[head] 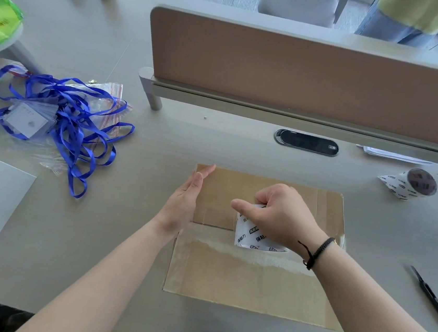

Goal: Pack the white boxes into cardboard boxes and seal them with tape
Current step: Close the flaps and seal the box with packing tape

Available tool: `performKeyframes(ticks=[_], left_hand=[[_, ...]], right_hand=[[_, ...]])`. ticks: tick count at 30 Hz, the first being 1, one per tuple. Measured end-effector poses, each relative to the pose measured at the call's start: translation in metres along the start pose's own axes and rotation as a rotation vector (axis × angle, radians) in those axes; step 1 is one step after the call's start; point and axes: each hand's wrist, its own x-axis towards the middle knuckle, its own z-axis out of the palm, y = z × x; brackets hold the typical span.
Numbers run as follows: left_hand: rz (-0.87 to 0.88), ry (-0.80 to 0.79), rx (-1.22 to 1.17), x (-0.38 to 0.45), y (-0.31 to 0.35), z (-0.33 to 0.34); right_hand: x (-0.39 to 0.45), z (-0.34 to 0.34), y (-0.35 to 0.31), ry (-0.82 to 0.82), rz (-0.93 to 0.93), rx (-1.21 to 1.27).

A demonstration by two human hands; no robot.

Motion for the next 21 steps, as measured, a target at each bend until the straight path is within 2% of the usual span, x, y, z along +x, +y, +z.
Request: performKeyframes(ticks=[3,6,10,21], left_hand=[[0.040,0.047,0.040,-0.004,-0.001,0.004],[0.050,0.093,0.272,-0.012,-0.006,0.011],[-0.028,0.137,0.531,-0.020,-0.004,0.018],[0.002,0.098,0.505,-0.014,-0.009,0.011]], right_hand=[[-0.003,0.001,0.003,-0.022,-0.020,0.006],[-0.003,0.000,0.003,-0.028,-0.052,-0.001],[-0.003,-0.002,0.005,-0.041,-0.072,0.036],[-0.002,-0.001,0.004,-0.077,-0.030,0.047]])
